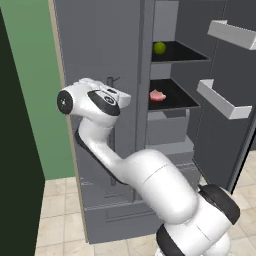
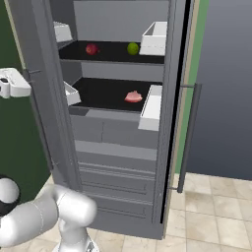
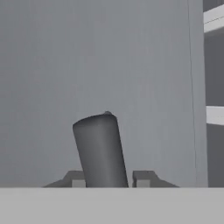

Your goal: Open the fridge, remove the pear, lime, and steak, and place them on any counter.

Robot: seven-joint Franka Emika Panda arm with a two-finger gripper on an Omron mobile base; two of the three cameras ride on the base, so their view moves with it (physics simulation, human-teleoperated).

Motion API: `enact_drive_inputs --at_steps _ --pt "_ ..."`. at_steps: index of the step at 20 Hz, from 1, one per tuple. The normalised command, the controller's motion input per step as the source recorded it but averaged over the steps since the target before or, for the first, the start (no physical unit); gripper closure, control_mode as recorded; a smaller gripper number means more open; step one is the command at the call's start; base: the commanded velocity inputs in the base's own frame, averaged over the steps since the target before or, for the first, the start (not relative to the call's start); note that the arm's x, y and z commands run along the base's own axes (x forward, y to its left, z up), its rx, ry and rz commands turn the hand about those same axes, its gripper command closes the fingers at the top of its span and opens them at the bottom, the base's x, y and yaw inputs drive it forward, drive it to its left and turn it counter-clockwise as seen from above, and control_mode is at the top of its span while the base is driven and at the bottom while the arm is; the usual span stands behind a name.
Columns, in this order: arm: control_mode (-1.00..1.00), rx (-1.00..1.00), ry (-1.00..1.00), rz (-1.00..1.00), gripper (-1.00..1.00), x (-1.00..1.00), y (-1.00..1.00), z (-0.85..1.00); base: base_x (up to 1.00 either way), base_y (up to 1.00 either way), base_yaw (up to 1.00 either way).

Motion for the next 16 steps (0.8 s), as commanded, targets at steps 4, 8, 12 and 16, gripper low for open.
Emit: enact_drive_inputs --at_steps 4,8,12,16 --pt "-1.0 -0.1 0.0 -0.36 1.0 -0.2 1.0 -0.1 0.0 0.0 0.0" --pt "-1.0 -0.11 0.0 -0.28 1.0 0.0 1.0 -0.13 0.0 0.0 0.0" --pt "-1.0 -0.06 0.01 -0.22 -1.0 0.19 0.67 -0.16 0.0 0.0 0.0" --pt "-1.0 0.0 0.0 -0.05 -1.0 -0.16 -0.18 -0.77 0.0 0.0 0.0"
